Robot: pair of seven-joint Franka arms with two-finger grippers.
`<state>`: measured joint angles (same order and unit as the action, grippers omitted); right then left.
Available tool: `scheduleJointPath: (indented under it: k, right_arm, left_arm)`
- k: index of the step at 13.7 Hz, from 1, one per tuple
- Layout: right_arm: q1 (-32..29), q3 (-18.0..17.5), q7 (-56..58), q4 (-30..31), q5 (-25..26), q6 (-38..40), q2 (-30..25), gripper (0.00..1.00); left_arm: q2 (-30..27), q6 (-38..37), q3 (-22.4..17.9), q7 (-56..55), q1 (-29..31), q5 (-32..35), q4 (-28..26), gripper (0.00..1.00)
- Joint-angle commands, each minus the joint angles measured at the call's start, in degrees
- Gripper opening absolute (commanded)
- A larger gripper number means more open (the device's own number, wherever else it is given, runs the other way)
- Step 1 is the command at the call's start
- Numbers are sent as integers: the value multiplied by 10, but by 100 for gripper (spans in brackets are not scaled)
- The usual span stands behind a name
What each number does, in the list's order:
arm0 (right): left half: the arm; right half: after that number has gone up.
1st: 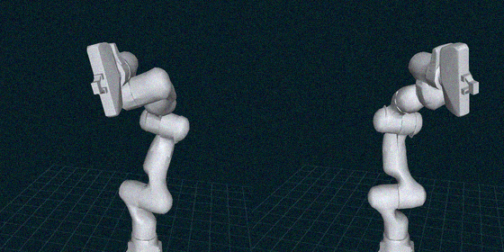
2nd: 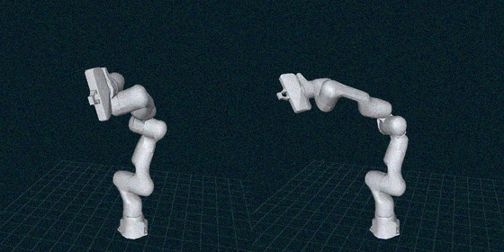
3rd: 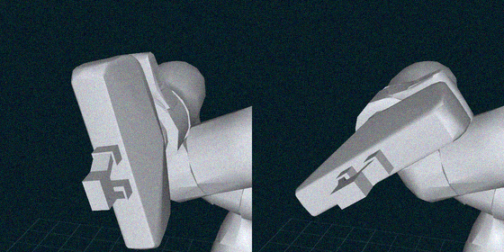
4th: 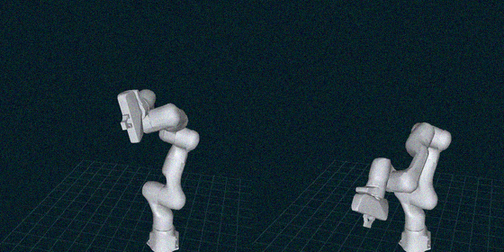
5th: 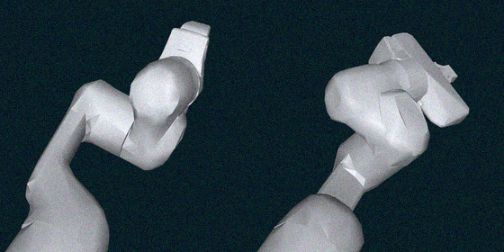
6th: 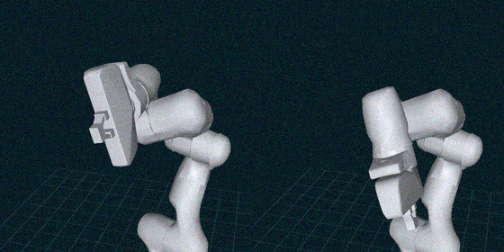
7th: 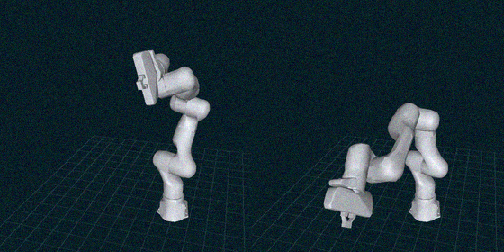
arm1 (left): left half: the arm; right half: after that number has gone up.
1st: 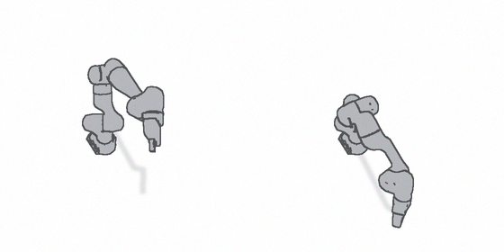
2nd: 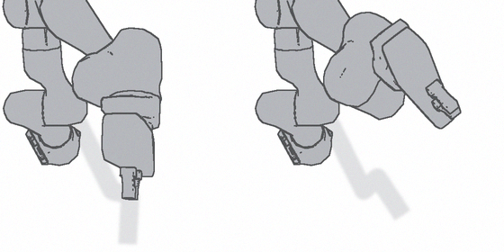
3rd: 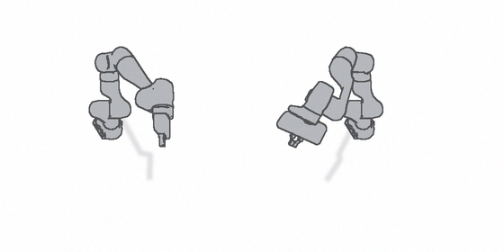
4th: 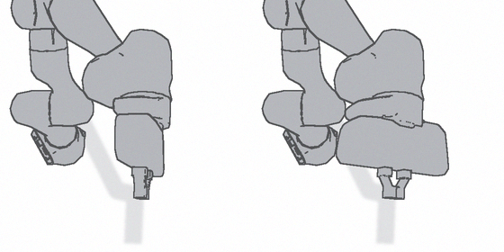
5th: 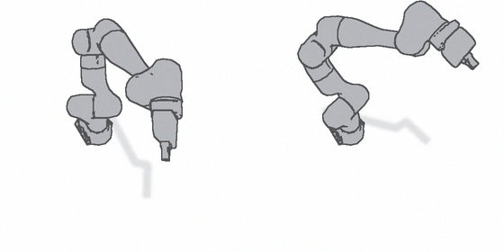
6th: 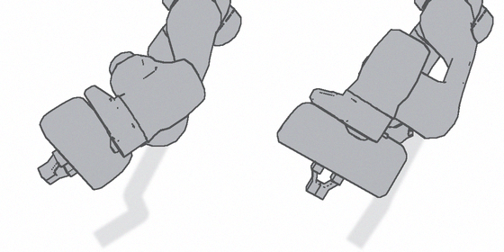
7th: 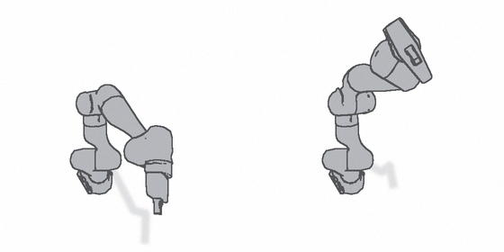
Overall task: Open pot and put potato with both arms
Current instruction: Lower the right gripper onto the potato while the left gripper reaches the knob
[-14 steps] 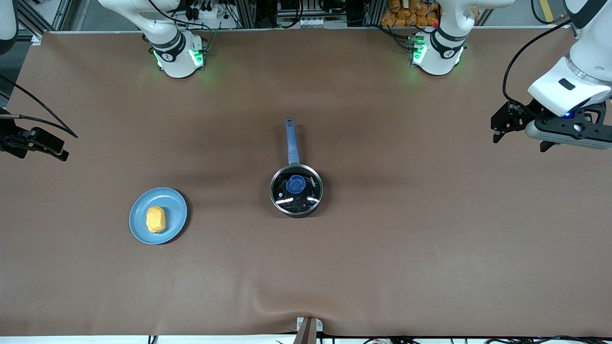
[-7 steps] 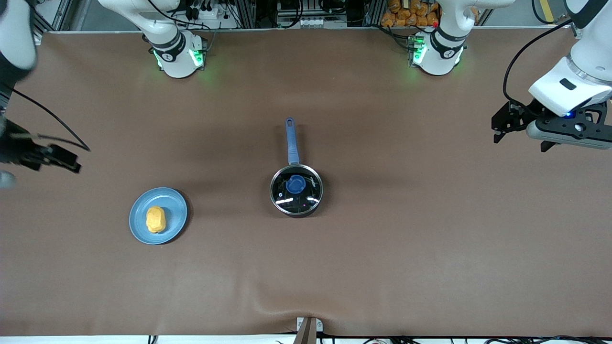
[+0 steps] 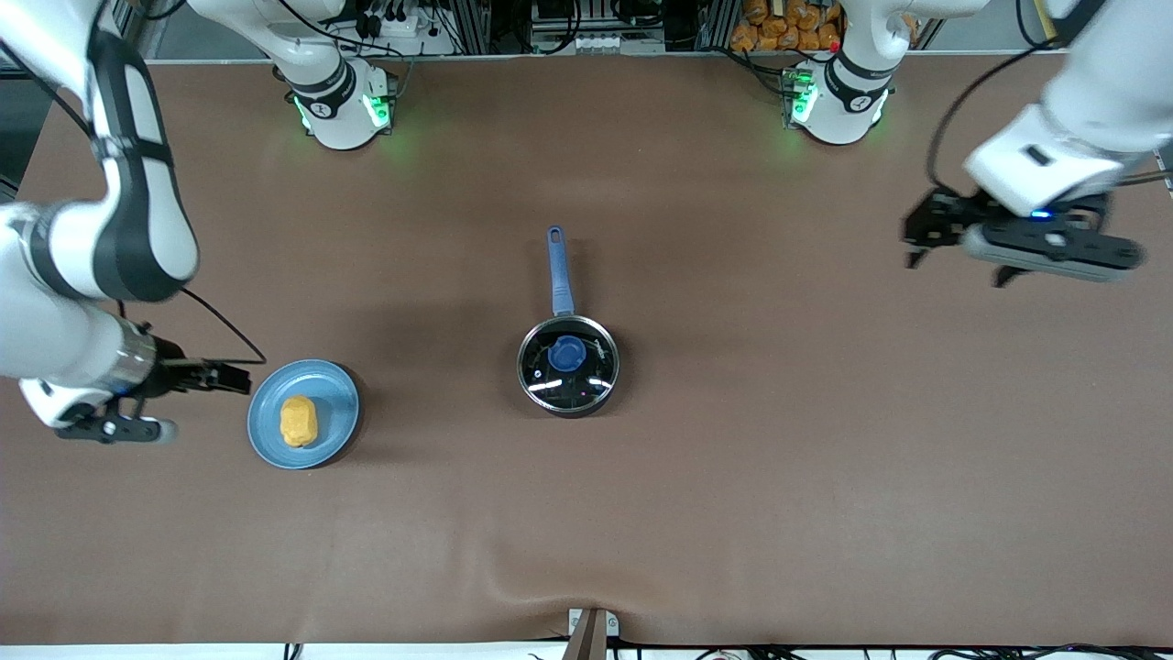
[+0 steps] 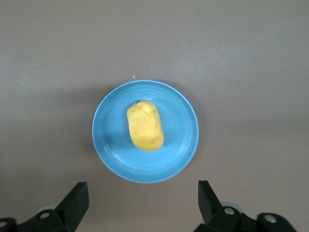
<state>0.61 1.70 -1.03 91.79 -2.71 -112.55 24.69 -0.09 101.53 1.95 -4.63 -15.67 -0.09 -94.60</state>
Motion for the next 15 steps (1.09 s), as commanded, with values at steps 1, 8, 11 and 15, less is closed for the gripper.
scheduleJointPath:
  k: [1, 8, 11, 15]
  right_arm:
    - [5, 1, 10, 12, -15, -51, 29, 100]
    - [4, -5, 21, 111, -17, -252, 83, 100]
    - [4, -6, 23, 114, -17, -293, 112, 100]
    - [4, -7, 33, 113, -17, -304, 122, 93]
  left_arm:
    - [46, 14, -5, -132, -79, -18, 11, 100]
    - [215, 145, -88, -280, -264, -66, 74, 100]
    - [281, 168, -156, -275, -323, -182, 112, 100]
    - [335, 246, -154, -341, -359, -180, 115, 100]
